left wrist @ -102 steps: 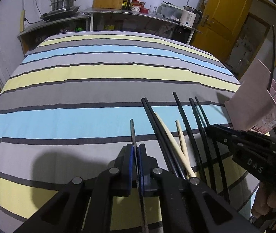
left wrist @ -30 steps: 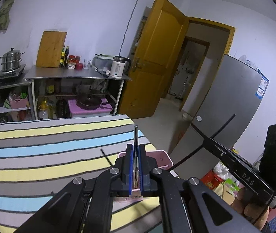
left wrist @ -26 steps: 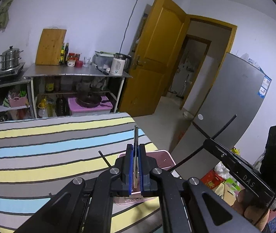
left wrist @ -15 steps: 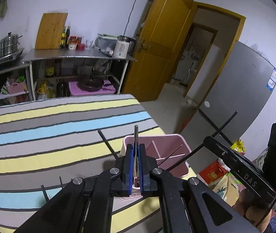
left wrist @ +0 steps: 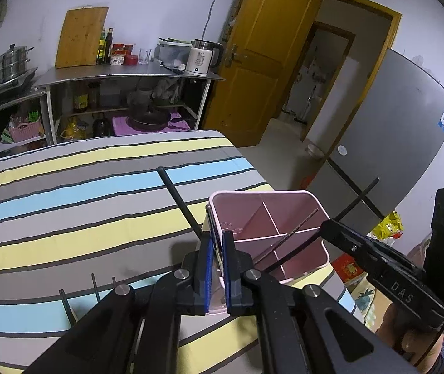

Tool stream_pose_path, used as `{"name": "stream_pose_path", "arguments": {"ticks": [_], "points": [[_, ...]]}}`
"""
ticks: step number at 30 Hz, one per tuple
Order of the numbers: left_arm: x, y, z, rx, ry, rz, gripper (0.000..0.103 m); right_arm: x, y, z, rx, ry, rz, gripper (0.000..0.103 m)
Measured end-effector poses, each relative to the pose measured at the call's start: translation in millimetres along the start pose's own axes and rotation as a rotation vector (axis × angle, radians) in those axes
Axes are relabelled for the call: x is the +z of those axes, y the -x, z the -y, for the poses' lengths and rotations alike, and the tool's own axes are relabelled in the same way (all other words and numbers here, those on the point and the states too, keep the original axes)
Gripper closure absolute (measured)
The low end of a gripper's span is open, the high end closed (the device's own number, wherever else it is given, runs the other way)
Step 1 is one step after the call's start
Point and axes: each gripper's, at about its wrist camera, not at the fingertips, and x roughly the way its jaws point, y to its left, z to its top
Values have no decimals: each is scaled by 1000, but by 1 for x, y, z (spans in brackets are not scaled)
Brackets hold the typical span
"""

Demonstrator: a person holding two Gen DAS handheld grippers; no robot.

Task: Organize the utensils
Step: 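Lift both chopsticks into the pink holder and open both tools, then move both open tools back to the remaining chopsticks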

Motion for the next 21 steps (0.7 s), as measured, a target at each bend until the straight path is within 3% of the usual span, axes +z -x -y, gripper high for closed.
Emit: {"name": "stream_pose_path", "arguments": {"ticks": [6, 11, 21], "points": [[1, 13, -2, -2, 4, 36, 90, -2, 5, -2, -10, 5, 0, 88], [-4, 34, -5, -3, 13, 72, 89, -5, 16, -2, -19, -1, 13, 83], [-36, 86, -12, 41, 10, 136, 89, -18, 43, -15, -1, 29, 51, 82]]}}
